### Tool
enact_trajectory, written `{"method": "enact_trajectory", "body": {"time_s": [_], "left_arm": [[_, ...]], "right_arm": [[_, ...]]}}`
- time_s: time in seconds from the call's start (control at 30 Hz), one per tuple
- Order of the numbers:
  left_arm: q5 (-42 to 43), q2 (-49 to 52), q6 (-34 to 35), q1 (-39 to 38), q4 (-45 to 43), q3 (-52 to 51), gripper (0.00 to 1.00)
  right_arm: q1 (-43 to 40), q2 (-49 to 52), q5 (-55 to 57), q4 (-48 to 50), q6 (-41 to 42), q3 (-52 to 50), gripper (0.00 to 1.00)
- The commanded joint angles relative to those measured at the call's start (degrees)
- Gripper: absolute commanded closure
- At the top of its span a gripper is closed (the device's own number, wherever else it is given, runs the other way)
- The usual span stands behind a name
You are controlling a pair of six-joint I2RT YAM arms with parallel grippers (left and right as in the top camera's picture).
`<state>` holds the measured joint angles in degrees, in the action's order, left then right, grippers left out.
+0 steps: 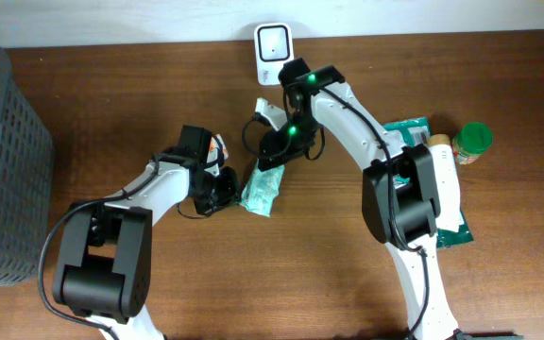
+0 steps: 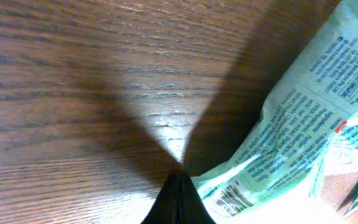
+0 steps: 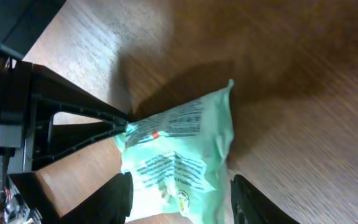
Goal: Scan the item barcode
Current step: 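Grasp the light green pouch with the left gripper and hold it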
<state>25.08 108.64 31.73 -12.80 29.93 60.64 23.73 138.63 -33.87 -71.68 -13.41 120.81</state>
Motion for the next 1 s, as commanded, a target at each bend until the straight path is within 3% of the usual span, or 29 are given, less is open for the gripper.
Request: {"method": "enact_trajectory", "body": {"time_s": [0.0,0.13,0.23,0.53,0.7,0.83,0.97], "left_arm": [[-1.55,2.03,-0.5,-0.17,0.31,-0.61,1.0],[-1.57,2.03,-0.5,-0.17,0.48,-0.61,1.0],[-1.57,2.03,-0.5,-0.17,0.52,-0.61,1.0],[-1.09,2.03,-1.16,-0.04,0.46,-0.57,1.0],[11.1,2.03,-11.67,6.4,-4.55,2.64,1.0],[12.74,2.03,-12.11,11.39,-7.04,2.8,1.0],[25.35,2.03,-13.6,15.23,-14.84,3.23,1.0]], "right_arm": [[0.68,0.68,-0.26,1.46,2.58,-2.73,0.52],[-0.31,0.68,1.57,2.69,3.82,-7.19,0.63],[-2.14,0.68,1.53,2.95,3.85,-7.19,0.96],[-7.93,0.66,-6.14,3.34,1.11,-7.19,0.96],[-1.9,0.66,-6.6,10.01,21.9,-7.19,0.96],[2.1,0.66,-1.25,16.02,35.69,-7.19,0.96],[2.56,0.66,0.07,17.9,38.4,-7.19,0.96]]}}
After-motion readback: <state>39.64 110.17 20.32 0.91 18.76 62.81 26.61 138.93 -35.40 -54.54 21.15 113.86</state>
